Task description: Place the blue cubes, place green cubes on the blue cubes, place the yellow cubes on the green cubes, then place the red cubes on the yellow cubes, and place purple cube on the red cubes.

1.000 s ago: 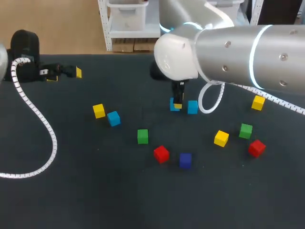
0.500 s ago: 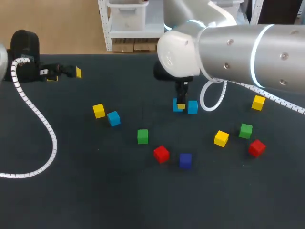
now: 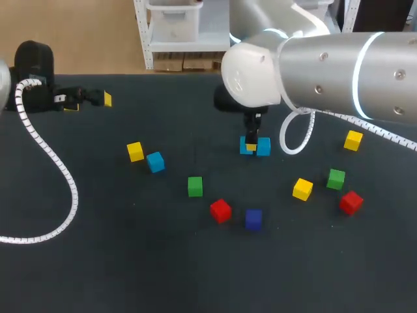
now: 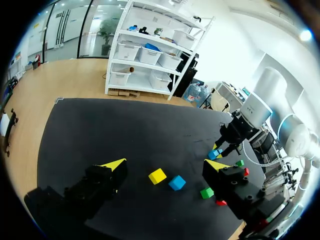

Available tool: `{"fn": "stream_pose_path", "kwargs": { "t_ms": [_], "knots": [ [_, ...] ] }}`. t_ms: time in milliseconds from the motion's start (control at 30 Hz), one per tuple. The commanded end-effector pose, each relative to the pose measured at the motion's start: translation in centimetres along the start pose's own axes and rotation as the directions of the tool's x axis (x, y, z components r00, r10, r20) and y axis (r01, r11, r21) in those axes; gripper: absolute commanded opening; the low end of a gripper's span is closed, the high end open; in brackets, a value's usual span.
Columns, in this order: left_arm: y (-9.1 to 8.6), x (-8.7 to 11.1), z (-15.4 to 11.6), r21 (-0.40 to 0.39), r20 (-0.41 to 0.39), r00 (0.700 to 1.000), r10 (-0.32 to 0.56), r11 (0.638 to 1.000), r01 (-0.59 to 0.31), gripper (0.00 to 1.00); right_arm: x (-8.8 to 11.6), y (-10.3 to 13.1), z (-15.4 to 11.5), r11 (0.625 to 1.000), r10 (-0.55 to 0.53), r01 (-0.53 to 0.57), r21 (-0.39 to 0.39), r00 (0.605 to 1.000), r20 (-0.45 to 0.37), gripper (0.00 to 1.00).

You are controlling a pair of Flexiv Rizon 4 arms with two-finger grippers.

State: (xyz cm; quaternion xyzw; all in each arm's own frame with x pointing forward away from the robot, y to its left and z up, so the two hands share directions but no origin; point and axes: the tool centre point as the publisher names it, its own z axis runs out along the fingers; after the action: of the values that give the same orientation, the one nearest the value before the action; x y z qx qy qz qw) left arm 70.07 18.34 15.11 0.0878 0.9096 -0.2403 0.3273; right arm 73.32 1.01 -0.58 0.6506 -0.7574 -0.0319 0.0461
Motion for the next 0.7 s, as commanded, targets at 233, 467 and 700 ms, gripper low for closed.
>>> {"fn": "stream_pose_path", "kwargs": {
  "t_ms": [233,467,700],
  "knots": [
    [0.11,0.07,0.0,0.004,0.004,1.0,0.001,1.0,-0.001,1.0,-0.12,0.2,-0.01,1.0,-0.013,0.013,0.021,1.0,0.006,0.0],
    [0.11,0.07,0.0,0.004,0.004,1.0,0.001,1.0,-0.001,1.0,0.02,0.32,0.18,0.999,-0.018,0.019,0.028,1.0,-0.009,1.0],
    [0.11,0.07,0.0,0.004,0.004,1.0,0.001,1.0,-0.001,1.0,-0.19,0.25,-0.49,0.999,-0.028,0.027,0.036,0.999,0.022,1.0]
  ]
}}
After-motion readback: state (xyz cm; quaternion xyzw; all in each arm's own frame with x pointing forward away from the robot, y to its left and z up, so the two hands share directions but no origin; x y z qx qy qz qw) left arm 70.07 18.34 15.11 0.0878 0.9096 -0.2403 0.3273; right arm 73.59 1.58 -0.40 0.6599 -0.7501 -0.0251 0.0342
